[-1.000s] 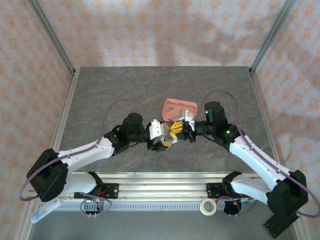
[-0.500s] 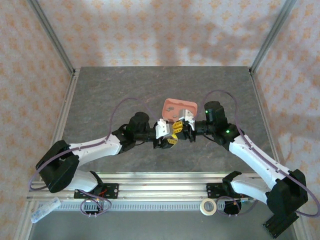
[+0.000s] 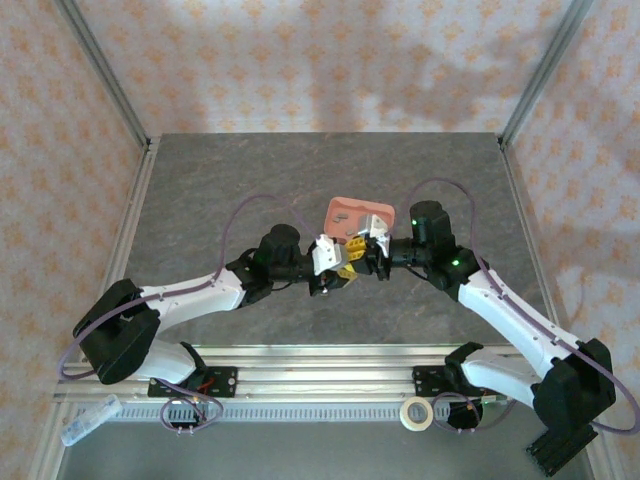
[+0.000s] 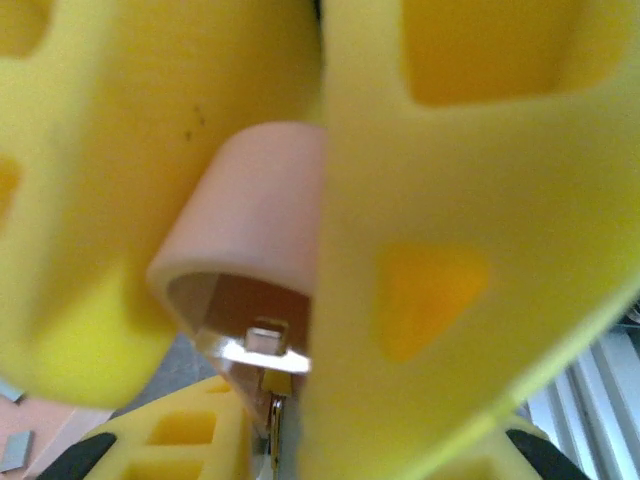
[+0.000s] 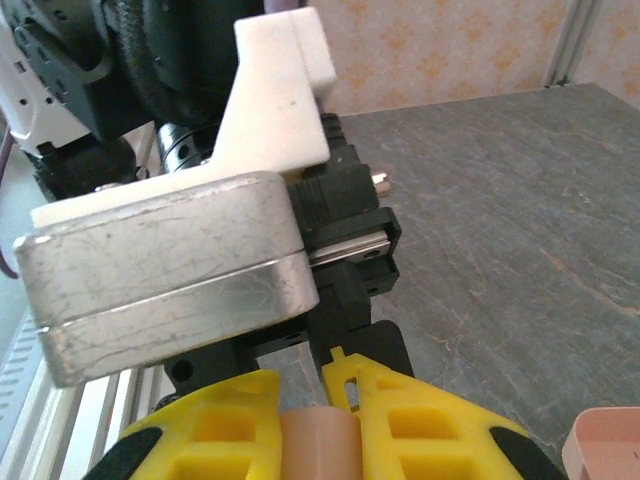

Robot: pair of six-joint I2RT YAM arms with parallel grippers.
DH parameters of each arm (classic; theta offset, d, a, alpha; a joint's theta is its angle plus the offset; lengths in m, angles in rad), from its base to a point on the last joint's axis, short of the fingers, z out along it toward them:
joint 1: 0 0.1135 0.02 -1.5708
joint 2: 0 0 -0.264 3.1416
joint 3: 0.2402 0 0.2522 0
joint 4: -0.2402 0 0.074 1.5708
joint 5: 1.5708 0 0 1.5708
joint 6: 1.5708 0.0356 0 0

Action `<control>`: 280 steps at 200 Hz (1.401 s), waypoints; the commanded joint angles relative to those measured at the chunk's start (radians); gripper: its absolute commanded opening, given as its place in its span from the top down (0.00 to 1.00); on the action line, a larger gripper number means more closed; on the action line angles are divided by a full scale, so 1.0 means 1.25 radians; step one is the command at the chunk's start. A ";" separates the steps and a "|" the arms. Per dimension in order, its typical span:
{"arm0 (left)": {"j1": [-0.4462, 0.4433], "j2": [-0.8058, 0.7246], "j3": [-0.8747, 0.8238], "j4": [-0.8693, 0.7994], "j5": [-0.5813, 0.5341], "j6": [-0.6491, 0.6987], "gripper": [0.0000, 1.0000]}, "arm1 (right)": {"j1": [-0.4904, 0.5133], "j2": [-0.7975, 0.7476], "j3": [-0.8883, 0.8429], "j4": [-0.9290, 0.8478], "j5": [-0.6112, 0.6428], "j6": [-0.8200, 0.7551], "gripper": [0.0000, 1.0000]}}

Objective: Load the staples into the stapler

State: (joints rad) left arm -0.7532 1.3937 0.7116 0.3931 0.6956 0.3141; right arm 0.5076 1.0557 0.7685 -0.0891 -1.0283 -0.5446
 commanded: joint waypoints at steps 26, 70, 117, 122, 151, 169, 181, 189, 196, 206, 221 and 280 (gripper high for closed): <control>-0.016 -0.048 0.012 -0.027 -0.230 -0.090 0.79 | -0.001 -0.028 -0.042 0.155 0.158 0.178 0.54; -0.067 -0.062 0.039 -0.112 -0.452 -0.206 0.79 | -0.002 -0.031 -0.069 0.207 0.325 0.322 0.36; -0.126 -0.036 0.096 -0.197 -0.635 -0.385 0.85 | -0.005 -0.038 -0.082 0.207 0.500 0.466 0.29; -0.131 -0.030 0.102 -0.203 -0.644 -0.399 0.85 | -0.006 -0.039 -0.086 0.211 0.517 0.482 0.29; -0.164 0.016 0.162 -0.288 -0.706 -0.481 0.87 | -0.042 -0.035 -0.089 0.182 0.559 0.578 0.28; -0.181 0.055 0.213 -0.358 -0.724 -0.533 0.90 | -0.091 -0.019 -0.074 0.122 0.557 0.659 0.26; -0.195 0.080 0.245 -0.400 -0.741 -0.561 0.95 | -0.124 -0.005 -0.066 0.079 0.553 0.708 0.25; -0.205 0.097 0.264 -0.421 -0.750 -0.577 0.95 | -0.141 0.004 -0.061 0.055 0.553 0.732 0.24; -0.213 0.110 0.278 -0.433 -0.756 -0.588 0.95 | -0.152 0.010 -0.060 0.035 0.558 0.754 0.22; -0.228 0.131 0.298 -0.453 -0.765 -0.609 0.96 | -0.166 0.018 -0.063 0.014 0.565 0.779 0.21; -0.238 0.168 0.334 -0.491 -0.765 -0.655 0.97 | -0.177 0.022 -0.082 0.008 0.575 0.815 0.19; -0.245 0.290 0.438 -0.591 -0.754 -0.804 1.00 | -0.179 -0.064 -0.180 -0.009 0.646 0.901 0.18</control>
State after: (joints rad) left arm -1.0561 1.7256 1.2095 -0.2630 -0.2180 -0.5751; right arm 0.2871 1.0462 0.5823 -0.0666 -0.2939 0.5156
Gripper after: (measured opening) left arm 0.233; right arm 0.817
